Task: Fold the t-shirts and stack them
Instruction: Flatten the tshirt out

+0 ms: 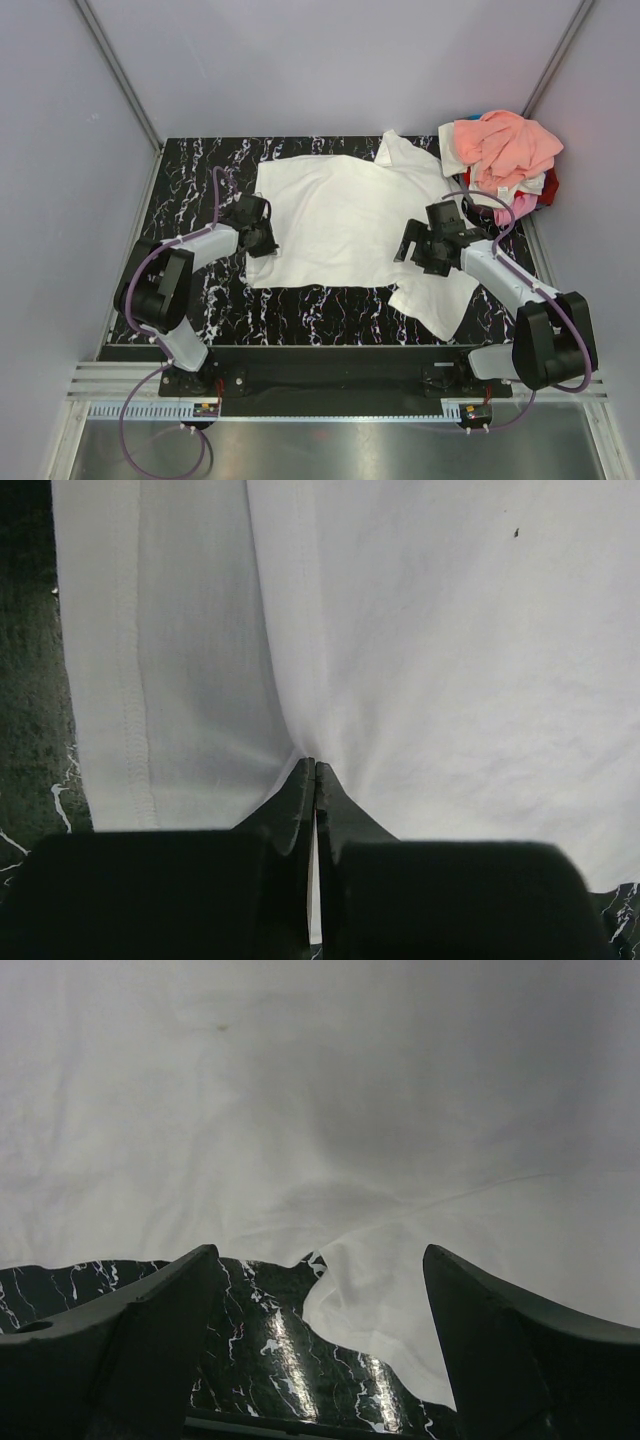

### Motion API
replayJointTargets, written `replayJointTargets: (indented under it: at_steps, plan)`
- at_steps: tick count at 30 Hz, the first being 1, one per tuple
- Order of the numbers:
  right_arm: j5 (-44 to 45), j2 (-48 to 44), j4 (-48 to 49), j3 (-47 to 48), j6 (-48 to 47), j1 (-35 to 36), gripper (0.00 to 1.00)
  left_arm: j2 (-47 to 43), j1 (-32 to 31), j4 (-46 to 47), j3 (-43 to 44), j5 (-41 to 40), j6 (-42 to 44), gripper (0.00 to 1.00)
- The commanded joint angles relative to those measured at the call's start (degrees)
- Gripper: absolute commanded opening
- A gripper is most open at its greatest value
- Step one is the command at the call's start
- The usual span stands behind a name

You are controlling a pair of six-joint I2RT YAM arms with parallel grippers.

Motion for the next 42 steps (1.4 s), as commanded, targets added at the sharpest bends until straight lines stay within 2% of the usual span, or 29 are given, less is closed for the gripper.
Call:
replayJointTargets:
  at_steps: [1, 7, 8, 9, 10, 11, 13, 19, 27, 42]
  plan:
    - [-0.13, -0.2, 2.47, -0.98, 0.15, 0.38, 0.9, -1.37, -0.18, 1.56, 0.38, -0.65, -0.05, 0.0]
    - [-0.57, 0.5, 4.49, -3.09, 0.5, 0.38, 0.9, -4.53, -0.09, -1.24, 0.03, -4.15, -0.31, 0.0]
    - [-0.57, 0.68, 4.75, -3.18, 0.59, 0.47, 0.89, -4.97, -0.09, -1.95, 0.38, -4.7, -0.49, 0.02]
    - [-0.84, 1.29, 4.84, -3.18, 0.5, 0.38, 0.89, -5.15, -0.09, -2.39, 0.38, -4.96, -0.67, 0.11]
    - [-1.01, 1.64, 5.19, -3.18, 0.59, 0.38, 0.89, -5.41, -0.09, -2.74, 0.12, -5.14, -1.02, 0.3]
    - [-1.1, 2.17, 5.36, -3.18, 0.59, 0.38, 0.88, -6.2, -0.09, -2.4, -0.49, -5.23, -1.2, 0.43]
    - [-1.54, 3.31, 5.72, -3.1, 0.59, 0.47, 0.88, -6.9, -0.09, -1.52, -1.98, -4.79, -1.55, 0.55]
    - [-1.72, 3.93, 5.98, -3.09, 0.5, 0.56, 0.87, -6.03, -0.09, -0.38, -2.61, -3.57, -1.99, 0.55]
    - [-1.8, 4.2, 6.16, -3.1, 0.5, 0.55, 0.87, -2.87, -0.44, 1.38, -1.64, -2.68, -2.6, 0.46]
    - [-1.89, 4.55, 6.42, -3.18, 0.59, 0.56, 0.86, -0.22, -1.15, 1.74, 0.65, -2.68, -2.95, 0.39]
